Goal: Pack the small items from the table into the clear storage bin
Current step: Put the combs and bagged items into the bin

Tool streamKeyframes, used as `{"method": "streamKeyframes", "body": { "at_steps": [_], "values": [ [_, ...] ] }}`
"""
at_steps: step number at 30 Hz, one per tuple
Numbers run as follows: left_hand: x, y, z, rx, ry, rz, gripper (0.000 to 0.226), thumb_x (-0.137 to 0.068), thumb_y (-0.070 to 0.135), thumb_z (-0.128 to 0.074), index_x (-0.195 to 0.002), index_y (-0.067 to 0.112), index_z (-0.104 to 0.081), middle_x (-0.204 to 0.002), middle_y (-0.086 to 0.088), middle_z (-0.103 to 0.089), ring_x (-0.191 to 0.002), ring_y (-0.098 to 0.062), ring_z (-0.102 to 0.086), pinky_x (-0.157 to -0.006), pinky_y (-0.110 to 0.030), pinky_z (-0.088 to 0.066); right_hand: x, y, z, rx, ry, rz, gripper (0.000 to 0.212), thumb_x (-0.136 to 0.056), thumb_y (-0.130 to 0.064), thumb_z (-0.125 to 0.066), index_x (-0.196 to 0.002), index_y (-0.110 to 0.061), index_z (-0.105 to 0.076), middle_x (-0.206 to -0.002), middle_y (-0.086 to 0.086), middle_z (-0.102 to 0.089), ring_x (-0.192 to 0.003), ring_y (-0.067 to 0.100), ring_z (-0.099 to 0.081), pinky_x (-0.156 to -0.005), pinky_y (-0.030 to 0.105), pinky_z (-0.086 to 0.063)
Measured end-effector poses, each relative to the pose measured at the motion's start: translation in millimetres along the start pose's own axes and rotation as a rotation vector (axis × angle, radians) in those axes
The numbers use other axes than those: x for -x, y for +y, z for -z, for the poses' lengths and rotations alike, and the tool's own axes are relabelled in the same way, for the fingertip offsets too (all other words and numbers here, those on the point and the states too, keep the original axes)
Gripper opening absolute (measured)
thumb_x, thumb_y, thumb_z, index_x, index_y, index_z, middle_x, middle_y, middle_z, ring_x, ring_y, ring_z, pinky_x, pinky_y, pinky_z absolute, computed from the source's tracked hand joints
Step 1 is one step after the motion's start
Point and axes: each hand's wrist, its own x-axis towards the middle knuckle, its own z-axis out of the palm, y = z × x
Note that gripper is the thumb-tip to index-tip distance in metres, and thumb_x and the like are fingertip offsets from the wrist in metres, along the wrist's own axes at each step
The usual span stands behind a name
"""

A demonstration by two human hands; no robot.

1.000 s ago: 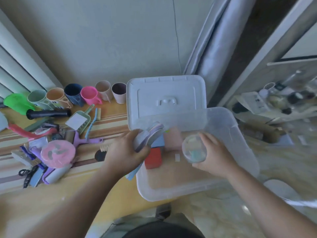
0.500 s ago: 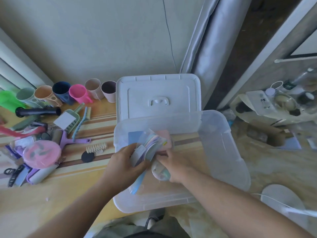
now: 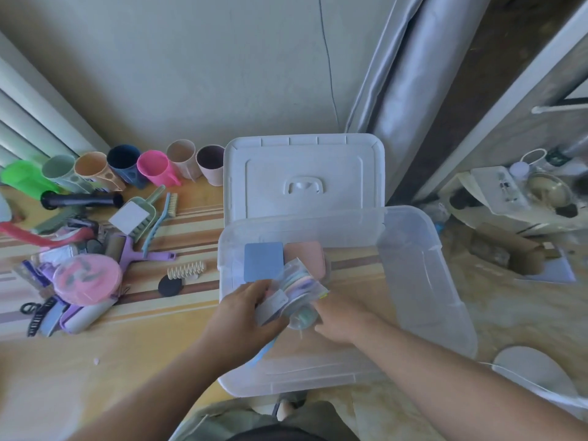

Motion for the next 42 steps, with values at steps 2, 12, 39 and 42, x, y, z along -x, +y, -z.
{"method": "streamKeyframes", "body": {
  "at_steps": [2, 12, 39, 42],
  "values": [
    [1, -3, -6, -0.096, -0.017, -0.067, 0.051, -0.081, 0.061, -0.066, -0.126, 0.038, -0.059, -0.110, 0.019, -0.064, -0.095, -0.003, -0.059, -0.077, -0.022, -0.047, 17, 14, 13, -0.217, 0.089, -0.043, 0.020, -0.102, -0.034, -0.055, -0.119, -0.043, -0.062, -0.120, -0.002, -0.072, -0.106, 0.027, -0.069, -0.083, 0.039, -0.055],
    [-7, -8, -63, -0.548, -0.458, -0.170, 0.069, -0.094, 0.029, -0.070, -0.152, 0.037, -0.032, -0.121, -0.003, -0.057, -0.102, -0.023, -0.052, -0.081, -0.037, -0.048, 39, -12, 2, -0.552, -0.201, -0.079, 0.065, -0.086, -0.045, -0.078, -0.145, -0.048, -0.050, -0.142, -0.006, -0.063, -0.126, 0.016, -0.062, -0.104, 0.039, -0.054],
    [-20, 5, 8, -0.210, -0.341, -0.190, 0.033, -0.097, 0.019, -0.054, -0.127, 0.026, -0.066, -0.112, -0.004, -0.067, -0.101, -0.027, -0.063, -0.081, -0.040, -0.054, 17, -51, 21, -0.513, 0.140, 0.020, 0.027, -0.097, -0.030, -0.061, -0.108, -0.053, -0.067, -0.104, -0.034, -0.070, -0.097, -0.010, -0.066, -0.078, 0.020, -0.053],
    [-9, -25, 52, -0.117, 0.032, -0.286, 0.030, -0.091, 0.019, -0.059, -0.116, 0.026, -0.074, -0.100, -0.001, -0.070, -0.093, -0.025, -0.063, -0.081, -0.037, -0.050, 10, -82, 47, -0.532, 0.392, 0.105, 0.017, -0.097, -0.027, -0.064, -0.103, -0.042, -0.068, -0.098, -0.021, -0.066, -0.091, 0.003, -0.065, -0.077, 0.026, -0.055]
  ]
}}
